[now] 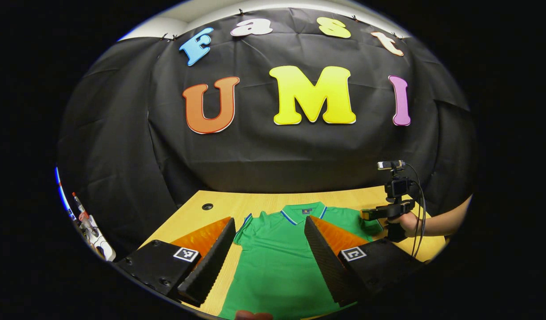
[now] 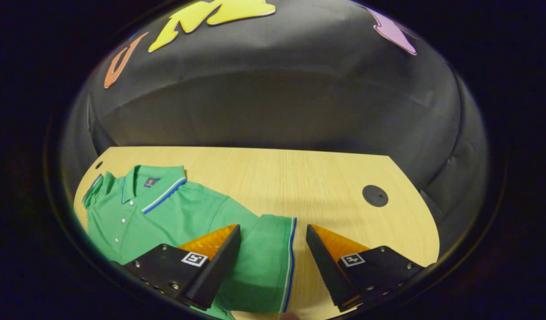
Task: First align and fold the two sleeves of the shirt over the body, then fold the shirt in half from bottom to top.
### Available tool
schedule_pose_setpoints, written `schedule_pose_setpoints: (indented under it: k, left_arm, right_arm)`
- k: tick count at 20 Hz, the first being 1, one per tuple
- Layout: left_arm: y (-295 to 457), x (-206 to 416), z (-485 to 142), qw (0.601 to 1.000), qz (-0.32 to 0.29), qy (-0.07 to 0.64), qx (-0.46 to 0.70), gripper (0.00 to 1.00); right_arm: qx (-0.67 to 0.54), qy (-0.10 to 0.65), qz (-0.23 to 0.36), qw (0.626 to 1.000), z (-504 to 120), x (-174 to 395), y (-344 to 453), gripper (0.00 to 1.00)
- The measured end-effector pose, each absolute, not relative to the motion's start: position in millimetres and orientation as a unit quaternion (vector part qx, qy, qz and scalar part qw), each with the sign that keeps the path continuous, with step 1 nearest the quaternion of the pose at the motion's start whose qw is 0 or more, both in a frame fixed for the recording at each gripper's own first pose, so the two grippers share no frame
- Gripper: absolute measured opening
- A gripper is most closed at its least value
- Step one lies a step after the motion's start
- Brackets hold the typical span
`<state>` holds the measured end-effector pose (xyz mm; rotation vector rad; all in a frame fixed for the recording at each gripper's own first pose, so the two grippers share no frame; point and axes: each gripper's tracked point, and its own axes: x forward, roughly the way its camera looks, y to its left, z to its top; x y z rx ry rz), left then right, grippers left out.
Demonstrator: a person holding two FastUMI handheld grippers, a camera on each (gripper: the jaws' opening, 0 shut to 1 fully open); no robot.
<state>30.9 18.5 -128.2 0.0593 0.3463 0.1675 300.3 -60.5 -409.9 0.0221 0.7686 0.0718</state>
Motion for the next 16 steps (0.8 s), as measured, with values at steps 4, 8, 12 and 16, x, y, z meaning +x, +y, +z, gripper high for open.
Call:
schedule_pose_setpoints:
  k: [4,8,12,16]
  left_arm:
    - [19.4,35.4,-129.3,0.982,0.078,0.171,0.032,1.0]
    - [16.9,38.0,-137.4,0.981,0.073,0.18,0.019,1.0]
    - [21.0,37.3,-141.4,0.98,0.077,0.183,0.012,1.0]
    - [31.3,31.0,-142.3,0.979,0.087,0.184,0.013,1.0]
  right_arm:
    - [0.034,0.387,0.033,0.921,-421.7,296.3,-60.2,0.88]
    - [0.026,0.387,0.043,0.921,-418.8,293.4,-57.9,0.55]
    - [0.033,0.385,0.048,0.921,-417.1,291.8,-45.8,0.28]
    - [0.011,0.383,0.057,0.922,-410.1,296.2,-45.9,0.04]
